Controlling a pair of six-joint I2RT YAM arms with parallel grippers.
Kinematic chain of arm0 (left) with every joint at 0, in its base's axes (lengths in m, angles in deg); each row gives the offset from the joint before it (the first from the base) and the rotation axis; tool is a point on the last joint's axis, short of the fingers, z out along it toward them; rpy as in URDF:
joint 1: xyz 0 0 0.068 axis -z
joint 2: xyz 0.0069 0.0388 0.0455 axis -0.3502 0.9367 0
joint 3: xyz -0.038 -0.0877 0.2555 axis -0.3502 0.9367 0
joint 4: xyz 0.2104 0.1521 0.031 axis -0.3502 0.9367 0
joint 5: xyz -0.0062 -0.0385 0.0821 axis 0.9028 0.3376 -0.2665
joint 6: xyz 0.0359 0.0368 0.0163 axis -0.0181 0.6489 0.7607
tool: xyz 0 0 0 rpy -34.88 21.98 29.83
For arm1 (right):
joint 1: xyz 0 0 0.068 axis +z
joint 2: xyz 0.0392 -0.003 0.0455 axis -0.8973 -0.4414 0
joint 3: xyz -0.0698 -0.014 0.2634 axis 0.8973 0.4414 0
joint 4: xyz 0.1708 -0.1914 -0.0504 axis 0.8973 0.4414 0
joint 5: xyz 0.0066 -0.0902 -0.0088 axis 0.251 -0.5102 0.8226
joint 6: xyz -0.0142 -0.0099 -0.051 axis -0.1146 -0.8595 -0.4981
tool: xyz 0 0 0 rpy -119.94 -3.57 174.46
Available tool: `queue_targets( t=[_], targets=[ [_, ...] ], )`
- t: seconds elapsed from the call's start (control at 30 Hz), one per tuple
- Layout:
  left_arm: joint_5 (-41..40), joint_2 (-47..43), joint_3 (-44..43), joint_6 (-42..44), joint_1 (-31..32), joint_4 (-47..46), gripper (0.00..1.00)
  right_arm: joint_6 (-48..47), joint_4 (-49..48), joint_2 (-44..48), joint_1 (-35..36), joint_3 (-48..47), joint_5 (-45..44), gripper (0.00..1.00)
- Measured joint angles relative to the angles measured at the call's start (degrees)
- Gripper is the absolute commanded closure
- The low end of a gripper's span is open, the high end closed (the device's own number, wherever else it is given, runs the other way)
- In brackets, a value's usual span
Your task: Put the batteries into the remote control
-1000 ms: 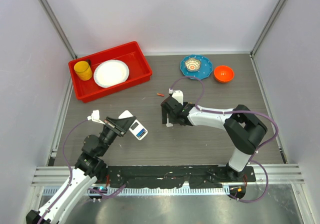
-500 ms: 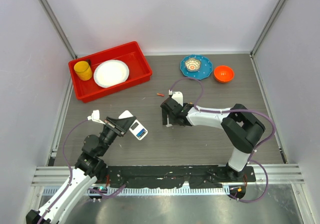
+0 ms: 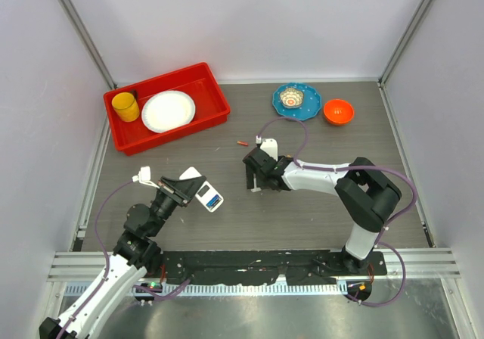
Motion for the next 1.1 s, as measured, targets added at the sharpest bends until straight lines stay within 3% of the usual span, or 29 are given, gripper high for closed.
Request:
queue_targets(
  t=[1.1],
  targets=[
    [0.00, -0.02, 0.00, 0.02, 0.00, 0.00, 1.00, 0.79, -0.17, 2.49, 0.87, -0.17, 0.28, 0.13]
  ],
)
